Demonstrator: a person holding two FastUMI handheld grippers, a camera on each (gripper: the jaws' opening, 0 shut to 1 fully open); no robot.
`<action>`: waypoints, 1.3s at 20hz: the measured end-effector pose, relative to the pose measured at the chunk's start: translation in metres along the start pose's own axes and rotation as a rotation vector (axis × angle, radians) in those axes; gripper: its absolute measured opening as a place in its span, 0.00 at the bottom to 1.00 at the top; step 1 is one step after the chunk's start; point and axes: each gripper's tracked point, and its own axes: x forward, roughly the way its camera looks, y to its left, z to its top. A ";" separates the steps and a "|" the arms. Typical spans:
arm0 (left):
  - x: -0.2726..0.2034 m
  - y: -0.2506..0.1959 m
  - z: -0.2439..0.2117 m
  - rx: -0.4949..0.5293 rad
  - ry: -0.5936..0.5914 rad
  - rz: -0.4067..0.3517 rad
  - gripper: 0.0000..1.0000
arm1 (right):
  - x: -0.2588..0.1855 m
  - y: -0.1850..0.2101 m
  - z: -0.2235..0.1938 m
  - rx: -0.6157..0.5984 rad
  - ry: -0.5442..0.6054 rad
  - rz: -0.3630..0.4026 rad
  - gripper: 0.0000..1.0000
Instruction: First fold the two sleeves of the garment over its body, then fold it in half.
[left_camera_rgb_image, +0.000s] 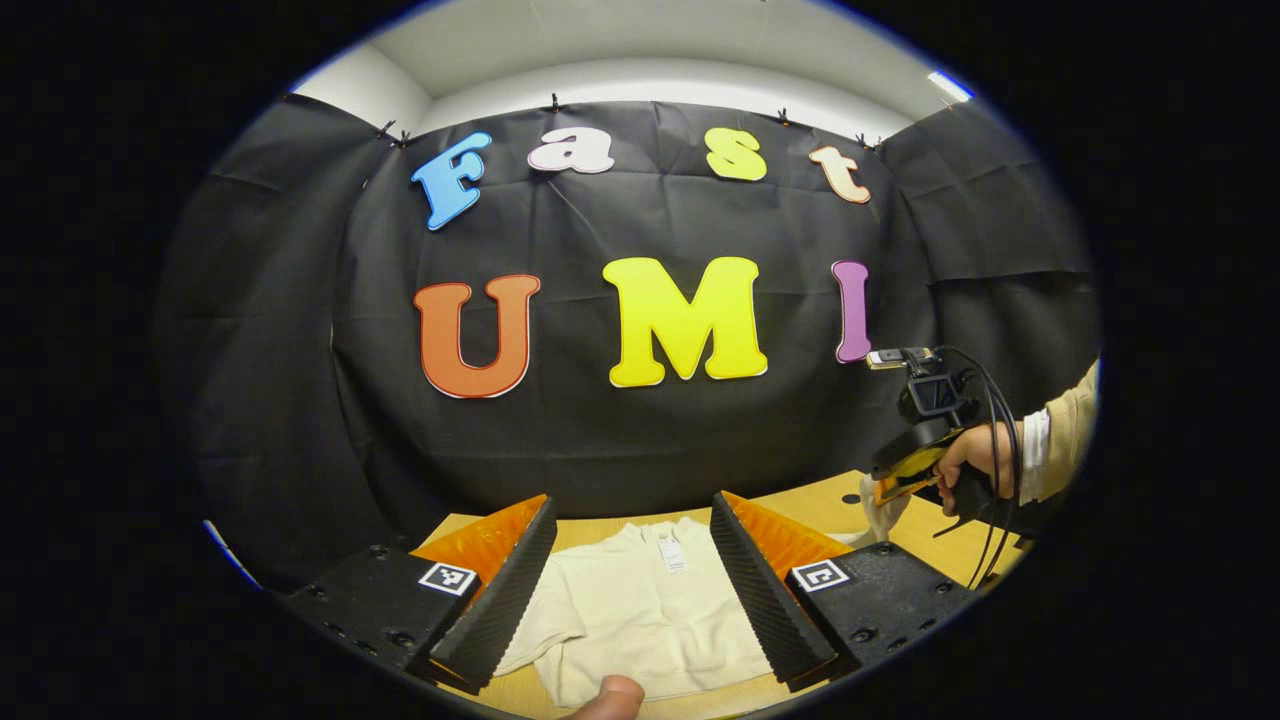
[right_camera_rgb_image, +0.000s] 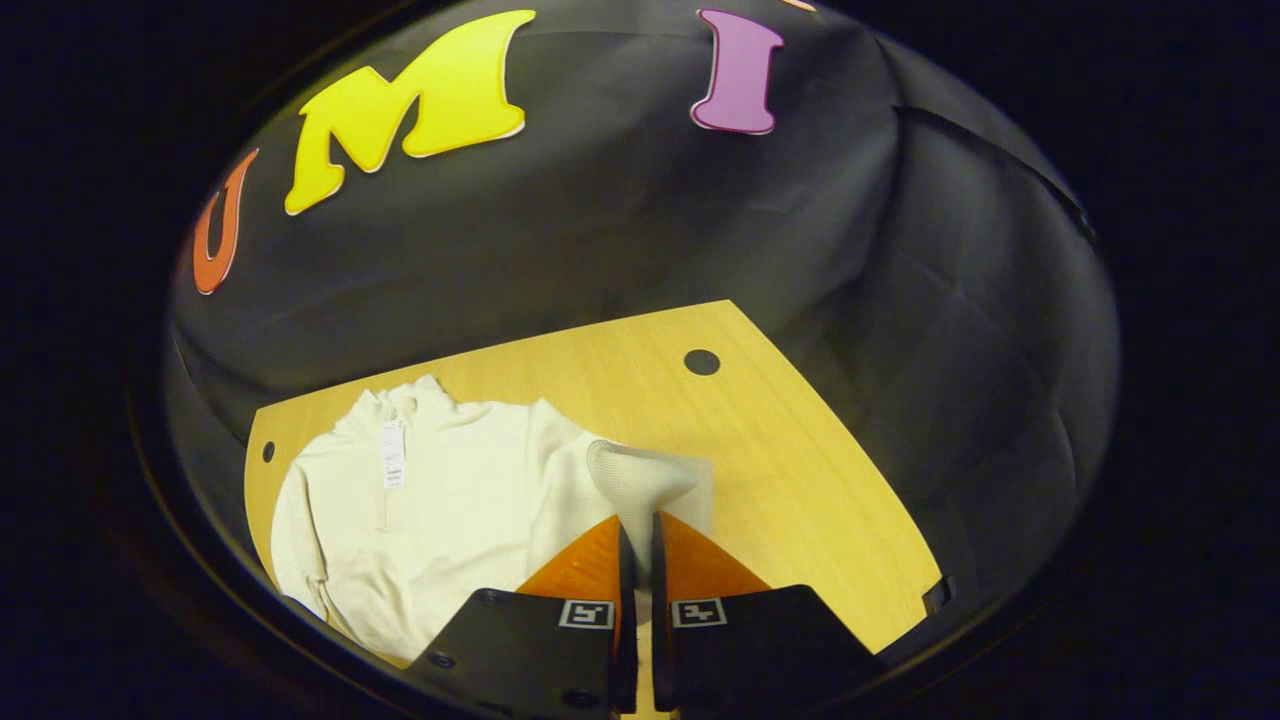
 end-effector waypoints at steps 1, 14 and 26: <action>0.001 0.004 -0.001 -0.005 0.001 -0.005 0.98 | -0.001 0.014 -0.001 -0.011 -0.003 0.013 0.04; -0.007 0.056 -0.047 -0.031 0.064 -0.022 0.98 | -0.029 0.241 -0.046 -0.125 0.012 0.250 0.06; -0.042 0.115 -0.110 -0.063 0.208 0.133 0.98 | -0.038 0.420 -0.119 -0.205 0.063 0.495 0.06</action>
